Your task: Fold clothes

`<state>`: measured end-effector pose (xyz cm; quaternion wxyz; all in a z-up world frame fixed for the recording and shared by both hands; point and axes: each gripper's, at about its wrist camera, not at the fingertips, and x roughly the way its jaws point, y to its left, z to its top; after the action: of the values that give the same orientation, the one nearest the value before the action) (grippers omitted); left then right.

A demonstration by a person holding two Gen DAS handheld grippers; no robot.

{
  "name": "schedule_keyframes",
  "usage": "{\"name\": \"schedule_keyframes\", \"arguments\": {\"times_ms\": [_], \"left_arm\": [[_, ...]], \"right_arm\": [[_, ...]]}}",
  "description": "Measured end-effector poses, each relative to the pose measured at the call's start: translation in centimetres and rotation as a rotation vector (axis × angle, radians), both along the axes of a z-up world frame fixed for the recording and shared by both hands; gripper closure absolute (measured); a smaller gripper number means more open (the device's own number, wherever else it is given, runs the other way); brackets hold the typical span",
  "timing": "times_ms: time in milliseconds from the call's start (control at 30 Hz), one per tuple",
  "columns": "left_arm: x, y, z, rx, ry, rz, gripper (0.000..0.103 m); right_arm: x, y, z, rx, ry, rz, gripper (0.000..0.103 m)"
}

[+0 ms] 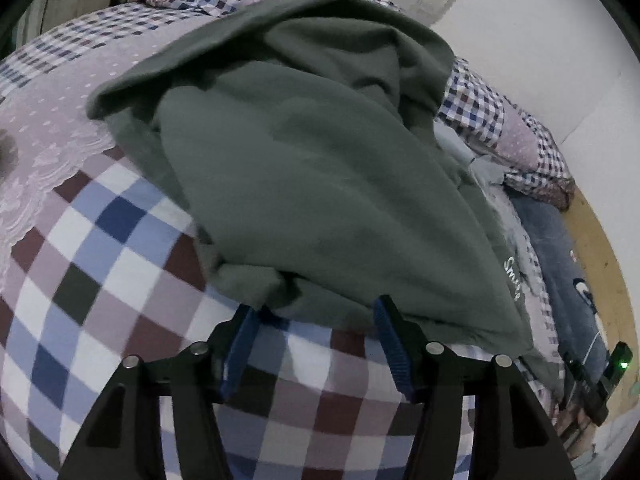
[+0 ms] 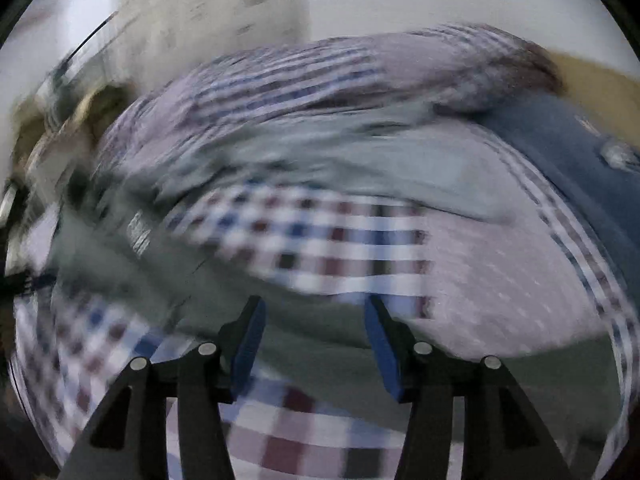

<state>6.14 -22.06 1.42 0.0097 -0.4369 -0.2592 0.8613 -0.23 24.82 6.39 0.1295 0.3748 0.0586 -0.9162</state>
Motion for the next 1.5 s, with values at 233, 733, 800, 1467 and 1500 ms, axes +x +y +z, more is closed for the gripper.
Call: {"name": "schedule_keyframes", "arguments": {"times_ms": [233, 733, 800, 1467, 1500], "left_arm": [[-1.1, 0.5, -0.3, 0.092, -0.014, -0.048, 0.1], [-6.3, 3.1, 0.2, 0.255, 0.007, -0.067, 0.103], [-6.8, 3.9, 0.1, 0.273, 0.005, -0.078, 0.103], [-6.2, 16.6, 0.8, 0.347, -0.028, -0.609, 0.044], [-6.5, 16.6, 1.0, 0.343, -0.027, -0.599, 0.043]], "right_arm": [[-1.5, -3.5, -3.4, 0.162, -0.041, 0.095, 0.048], [-7.0, -4.7, -4.8, 0.371, -0.067, 0.203, 0.094], [-8.7, -4.3, -3.4, 0.392, -0.016, 0.159, 0.094], [-22.5, 5.0, 0.9, 0.357, -0.035, -0.553, 0.06], [-21.5, 5.1, 0.9, 0.32, -0.033, -0.557, 0.055]]}}
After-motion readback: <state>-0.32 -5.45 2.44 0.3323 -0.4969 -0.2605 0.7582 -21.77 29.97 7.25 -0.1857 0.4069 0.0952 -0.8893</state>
